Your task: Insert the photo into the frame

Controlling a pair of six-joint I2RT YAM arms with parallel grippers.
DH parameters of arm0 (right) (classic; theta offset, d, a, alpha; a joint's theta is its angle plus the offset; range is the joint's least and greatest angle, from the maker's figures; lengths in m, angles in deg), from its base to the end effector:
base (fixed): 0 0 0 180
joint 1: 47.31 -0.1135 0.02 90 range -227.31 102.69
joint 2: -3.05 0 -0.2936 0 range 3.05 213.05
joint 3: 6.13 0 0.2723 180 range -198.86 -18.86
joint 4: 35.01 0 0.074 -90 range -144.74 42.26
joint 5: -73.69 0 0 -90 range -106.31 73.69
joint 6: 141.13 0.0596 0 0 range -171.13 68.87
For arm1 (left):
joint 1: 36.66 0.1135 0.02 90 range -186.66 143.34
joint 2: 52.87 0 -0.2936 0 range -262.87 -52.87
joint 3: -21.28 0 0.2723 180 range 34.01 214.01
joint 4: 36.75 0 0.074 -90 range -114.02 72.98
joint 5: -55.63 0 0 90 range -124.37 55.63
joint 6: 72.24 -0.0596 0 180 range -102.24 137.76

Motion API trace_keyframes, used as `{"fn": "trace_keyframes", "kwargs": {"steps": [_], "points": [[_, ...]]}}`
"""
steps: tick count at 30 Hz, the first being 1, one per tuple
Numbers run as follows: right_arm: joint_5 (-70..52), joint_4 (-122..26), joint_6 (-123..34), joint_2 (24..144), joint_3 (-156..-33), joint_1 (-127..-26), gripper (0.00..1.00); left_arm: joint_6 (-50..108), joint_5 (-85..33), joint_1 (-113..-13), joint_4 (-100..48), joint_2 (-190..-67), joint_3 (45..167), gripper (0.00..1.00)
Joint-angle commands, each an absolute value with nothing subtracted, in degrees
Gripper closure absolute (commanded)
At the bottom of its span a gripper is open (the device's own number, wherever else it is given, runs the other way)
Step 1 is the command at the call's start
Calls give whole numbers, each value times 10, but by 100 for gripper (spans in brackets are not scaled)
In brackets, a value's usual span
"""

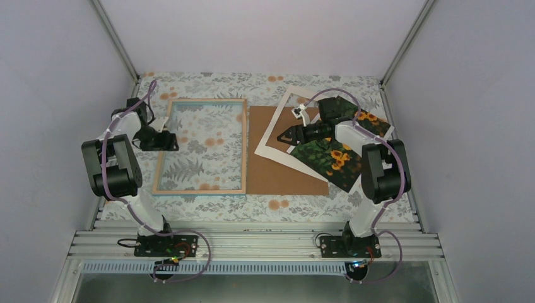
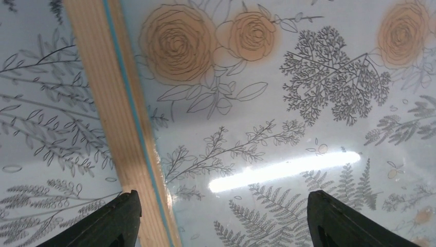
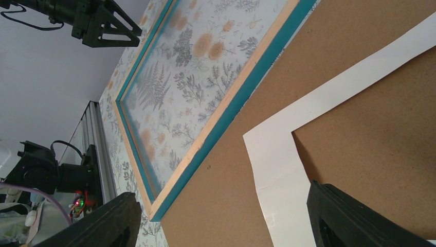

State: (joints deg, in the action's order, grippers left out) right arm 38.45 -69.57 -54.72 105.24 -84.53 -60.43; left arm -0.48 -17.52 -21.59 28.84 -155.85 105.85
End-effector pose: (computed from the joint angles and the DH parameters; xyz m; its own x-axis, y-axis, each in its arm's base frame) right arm 0.3669 0.1355 0.1984 -0.7931 -0.2219 -0.5672 -0.5992 0.4516 0.6610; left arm 0.3502 0.0764 0.1833 -0.9808 0.0461 -0.1895 0.0920 0.9661 -0.2411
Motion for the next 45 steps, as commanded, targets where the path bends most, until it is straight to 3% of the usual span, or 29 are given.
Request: {"fn": "trace_keyframes", "kwargs": {"steps": [1,11,18,27,35,45], "points": [[384,-685,-561,1033,-839,-611,20,-8,-211,-220,278,-1525,1049,18],[364,-686,-585,1029,-835,-633,20,-114,-212,-233,237,-1469,1012,24],[359,-686,-593,1037,-840,-650,20,-187,-189,-340,180,-1454,1018,24],[341,-692,-600,1028,-838,-646,19,-86,-217,-446,73,-1645,1231,26],[330,-693,-602,1021,-835,-638,19,-66,-232,-499,84,-1819,1412,26],[337,-688,-599,1030,-834,-629,19,-73,-257,-519,87,-1881,1429,25]]}}
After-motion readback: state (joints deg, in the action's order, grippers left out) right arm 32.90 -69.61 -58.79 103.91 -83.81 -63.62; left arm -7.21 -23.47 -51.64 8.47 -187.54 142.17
